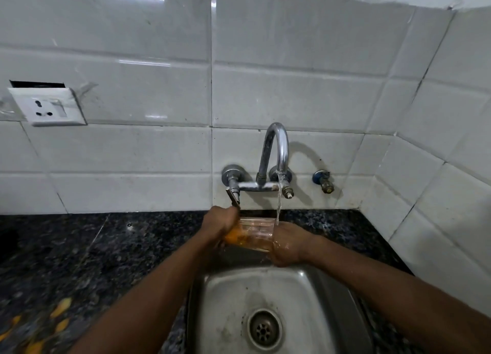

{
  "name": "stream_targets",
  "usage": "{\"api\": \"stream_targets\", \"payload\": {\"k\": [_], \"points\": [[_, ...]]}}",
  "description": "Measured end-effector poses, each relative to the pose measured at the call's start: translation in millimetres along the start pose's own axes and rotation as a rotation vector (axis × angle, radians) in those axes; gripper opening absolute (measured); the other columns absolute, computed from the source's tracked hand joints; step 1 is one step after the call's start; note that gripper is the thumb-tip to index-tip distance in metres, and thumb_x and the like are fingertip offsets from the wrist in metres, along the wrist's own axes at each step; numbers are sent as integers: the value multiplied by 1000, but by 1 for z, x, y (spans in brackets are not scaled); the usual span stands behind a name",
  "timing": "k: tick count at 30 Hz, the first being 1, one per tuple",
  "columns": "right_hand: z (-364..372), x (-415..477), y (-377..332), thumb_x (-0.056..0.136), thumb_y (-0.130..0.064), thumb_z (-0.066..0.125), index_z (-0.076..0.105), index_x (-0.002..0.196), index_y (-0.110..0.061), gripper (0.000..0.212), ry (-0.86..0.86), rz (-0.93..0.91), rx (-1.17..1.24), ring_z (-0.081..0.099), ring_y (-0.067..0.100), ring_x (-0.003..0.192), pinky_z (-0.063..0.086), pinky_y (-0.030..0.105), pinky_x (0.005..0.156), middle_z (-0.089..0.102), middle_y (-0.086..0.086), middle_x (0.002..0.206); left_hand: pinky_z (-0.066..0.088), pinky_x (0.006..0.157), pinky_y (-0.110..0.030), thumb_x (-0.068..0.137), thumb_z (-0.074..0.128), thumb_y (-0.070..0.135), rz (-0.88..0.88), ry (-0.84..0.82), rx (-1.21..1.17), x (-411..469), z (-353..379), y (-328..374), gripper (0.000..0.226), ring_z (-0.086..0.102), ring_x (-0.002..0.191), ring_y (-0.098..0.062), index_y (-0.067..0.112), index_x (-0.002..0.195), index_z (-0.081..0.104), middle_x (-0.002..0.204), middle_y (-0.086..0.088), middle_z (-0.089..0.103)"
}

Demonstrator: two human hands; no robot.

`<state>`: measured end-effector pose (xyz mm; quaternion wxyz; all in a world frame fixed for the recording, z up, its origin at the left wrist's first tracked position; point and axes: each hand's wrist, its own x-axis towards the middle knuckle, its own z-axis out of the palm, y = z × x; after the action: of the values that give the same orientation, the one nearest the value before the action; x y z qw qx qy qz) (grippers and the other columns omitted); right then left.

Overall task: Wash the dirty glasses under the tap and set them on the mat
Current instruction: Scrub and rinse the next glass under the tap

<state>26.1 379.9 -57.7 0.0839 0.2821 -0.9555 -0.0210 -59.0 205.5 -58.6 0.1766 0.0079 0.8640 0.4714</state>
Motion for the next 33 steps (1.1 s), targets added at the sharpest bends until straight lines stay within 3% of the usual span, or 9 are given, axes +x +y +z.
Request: {"api": "stream_targets", "payload": {"k": [5, 7, 10, 15, 20, 25, 28, 30, 33], "points": [[-9, 0, -5, 84, -14, 61, 42, 143, -19, 63, -182, 154, 555, 46, 9, 125, 40, 24, 106, 46, -7, 136, 43, 40, -22, 95, 56, 24, 329, 23, -445, -13, 2, -1, 28, 58, 64, -18, 0, 85, 67, 77, -9, 63], [-13, -1, -5, 86, -20, 59, 50, 135, -9, 51, -217, 149, 372, 53, 21, 116, 43, 30, 98, 54, 1, 124, 41, 44, -23, 90, 55, 32, 298, 81, -365, -10, 4, 2, 35, 57, 59, -17, 1, 77, 66, 69, -7, 62], [-3, -6, 6, 83, -17, 71, 59, 126, -9, 45, -150, 14, -80, 60, 32, 114, 50, 39, 97, 63, 16, 124, 43, 42, -24, 92, 51, 39, 29, 10, -195, -6, 5, 4, 37, 63, 56, -23, 5, 87, 66, 77, -13, 70], [-12, 0, -4, 86, -5, 59, 52, 127, -19, 43, -230, 166, 358, 57, 22, 108, 50, 31, 97, 57, 5, 117, 49, 55, -29, 97, 51, 17, 364, 26, -432, -10, 3, 0, 26, 58, 71, -21, -2, 83, 64, 81, -12, 62], [-12, -3, -3, 83, -12, 69, 57, 128, -7, 47, -240, 92, 120, 60, 35, 112, 50, 39, 99, 62, 21, 123, 42, 51, -25, 91, 54, 35, 73, 3, -169, 7, 3, 0, 32, 62, 64, -24, 6, 87, 66, 78, -10, 68], [-10, 2, -1, 84, -20, 55, 45, 140, -22, 57, -229, 73, 277, 52, 22, 124, 44, 38, 107, 51, 7, 141, 49, 53, -32, 95, 54, 18, 401, 81, -304, -4, 3, -9, 30, 60, 66, -20, 2, 74, 68, 74, -17, 66], [-13, 3, -3, 86, -15, 64, 52, 137, -12, 52, -138, 17, 85, 56, 34, 122, 45, 44, 106, 56, 19, 136, 44, 43, -27, 91, 55, 35, 84, 63, -220, 3, 3, -4, 36, 61, 56, -26, 3, 79, 67, 74, -16, 69], [-16, 3, -4, 87, -9, 65, 50, 139, -10, 54, -160, 34, 194, 53, 30, 126, 44, 35, 108, 54, 17, 139, 45, 48, -27, 86, 56, 39, 89, 22, -248, 7, 1, -7, 39, 65, 62, -32, 3, 82, 68, 79, -17, 72], [-25, 9, -6, 90, -4, 58, 45, 140, -22, 54, -184, 62, 403, 51, -3, 116, 40, 8, 94, 54, -4, 130, 47, 55, -28, 93, 56, 23, 372, 67, -368, -1, 0, -12, 29, 62, 69, -22, 0, 79, 67, 77, -13, 68]]}}
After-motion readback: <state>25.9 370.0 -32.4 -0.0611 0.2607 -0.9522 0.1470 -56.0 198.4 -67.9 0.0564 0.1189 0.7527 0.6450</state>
